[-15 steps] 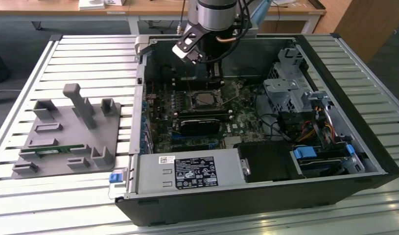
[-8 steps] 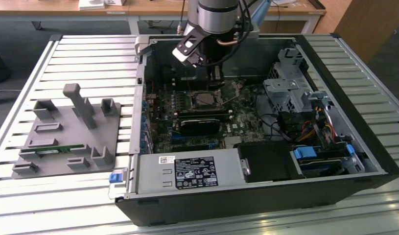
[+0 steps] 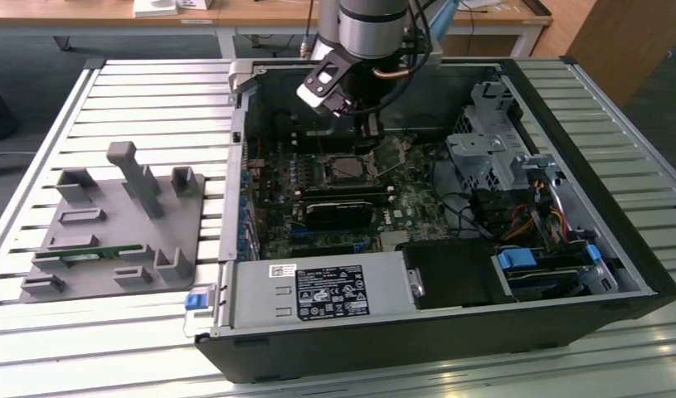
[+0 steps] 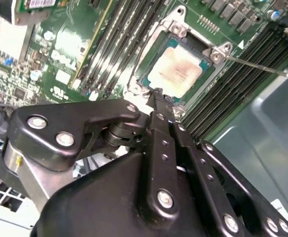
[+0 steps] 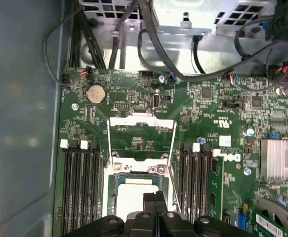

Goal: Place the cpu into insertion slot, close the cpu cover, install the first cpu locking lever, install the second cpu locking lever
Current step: 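Close the cpu cover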

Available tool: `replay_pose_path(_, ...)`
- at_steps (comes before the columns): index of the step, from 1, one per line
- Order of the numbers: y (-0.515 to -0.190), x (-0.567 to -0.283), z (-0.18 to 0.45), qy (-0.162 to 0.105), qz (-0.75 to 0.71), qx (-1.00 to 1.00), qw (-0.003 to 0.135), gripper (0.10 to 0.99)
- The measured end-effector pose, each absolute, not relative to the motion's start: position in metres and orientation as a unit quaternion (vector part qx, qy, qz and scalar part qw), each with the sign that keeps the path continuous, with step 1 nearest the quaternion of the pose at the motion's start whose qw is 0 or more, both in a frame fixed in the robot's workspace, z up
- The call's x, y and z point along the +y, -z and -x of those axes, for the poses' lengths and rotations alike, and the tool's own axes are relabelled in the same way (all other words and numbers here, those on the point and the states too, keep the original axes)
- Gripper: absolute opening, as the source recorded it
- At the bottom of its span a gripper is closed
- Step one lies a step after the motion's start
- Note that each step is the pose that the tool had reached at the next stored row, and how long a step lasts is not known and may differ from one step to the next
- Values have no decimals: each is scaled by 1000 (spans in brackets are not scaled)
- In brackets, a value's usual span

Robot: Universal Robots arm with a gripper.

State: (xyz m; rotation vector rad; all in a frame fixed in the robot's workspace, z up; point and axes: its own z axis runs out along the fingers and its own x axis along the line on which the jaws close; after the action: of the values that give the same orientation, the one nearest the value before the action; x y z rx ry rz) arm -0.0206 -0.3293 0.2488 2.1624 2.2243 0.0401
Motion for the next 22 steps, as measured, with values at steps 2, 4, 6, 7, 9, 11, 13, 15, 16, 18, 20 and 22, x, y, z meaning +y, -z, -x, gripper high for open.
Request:
replay_pose_path(2, -249, -329, 14, -14, -696, 718, 18, 106)
replay_pose_path(4, -248, -329, 7, -13, -695, 719, 16, 106)
replay_pose_path(6, -249, -329, 3, -13, -695, 719, 15, 106)
replay_pose_path(7, -249, -329, 2, -13, -694, 719, 15, 106)
replay_pose_path(9, -252, -329, 2, -13, -694, 719, 14, 106)
replay_pose_path(11, -253, -329, 1, -12, -694, 719, 13, 106)
replay_pose_path(13, -253, -329, -2, -12, -694, 719, 11, 106)
replay_pose_path(15, -253, -329, -7, -10, -694, 719, 10, 106)
replay_pose_path(16, -253, -329, -10, -9, -694, 719, 9, 106)
replay_pose_path(18, -253, -329, -15, -7, -694, 720, 6, 106)
replay_pose_path(20, -253, -329, -21, -5, -694, 720, 4, 106)
replay_pose_path(22, -253, -329, -24, -5, -694, 720, 3, 106)
